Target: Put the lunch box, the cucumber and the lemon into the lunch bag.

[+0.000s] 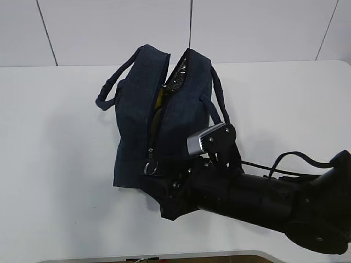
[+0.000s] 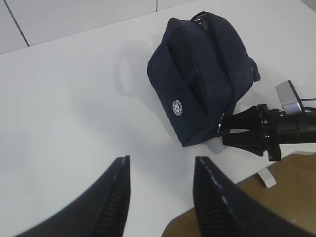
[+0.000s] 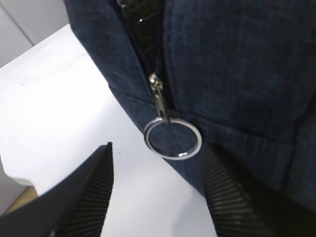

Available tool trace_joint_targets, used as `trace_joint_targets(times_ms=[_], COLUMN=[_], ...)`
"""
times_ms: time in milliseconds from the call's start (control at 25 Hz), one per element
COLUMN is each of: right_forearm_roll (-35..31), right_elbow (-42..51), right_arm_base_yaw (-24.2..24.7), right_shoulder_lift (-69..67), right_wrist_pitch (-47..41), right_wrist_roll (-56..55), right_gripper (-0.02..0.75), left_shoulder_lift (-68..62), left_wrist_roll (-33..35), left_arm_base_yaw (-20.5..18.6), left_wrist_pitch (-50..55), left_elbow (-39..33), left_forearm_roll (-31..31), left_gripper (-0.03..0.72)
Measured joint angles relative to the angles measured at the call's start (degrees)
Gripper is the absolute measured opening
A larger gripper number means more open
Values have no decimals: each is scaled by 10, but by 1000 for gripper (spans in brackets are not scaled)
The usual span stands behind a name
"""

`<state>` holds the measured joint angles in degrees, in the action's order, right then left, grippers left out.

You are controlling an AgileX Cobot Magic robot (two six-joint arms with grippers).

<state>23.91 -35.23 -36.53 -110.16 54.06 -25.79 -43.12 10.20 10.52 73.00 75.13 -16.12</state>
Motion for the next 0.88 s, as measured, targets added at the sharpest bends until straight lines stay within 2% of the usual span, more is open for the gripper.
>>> trace_joint_targets(times_ms=[560, 880], right_forearm_roll=[42, 16], right_elbow=[-54, -55], right_arm_base_yaw=[0, 0], right_shoulder_lift=[-20, -21], right_wrist_pitch=[-26, -27], right_wrist_roll=[-11, -13], right_gripper=[463, 461], left_shoulder_lift=[0, 0], left_wrist_roll=[0, 0], left_arm_base_yaw=[0, 0], left_wrist_pitch=[0, 0], left_elbow=[0, 0], left_forearm_roll=[11, 12], left_gripper=[305, 305])
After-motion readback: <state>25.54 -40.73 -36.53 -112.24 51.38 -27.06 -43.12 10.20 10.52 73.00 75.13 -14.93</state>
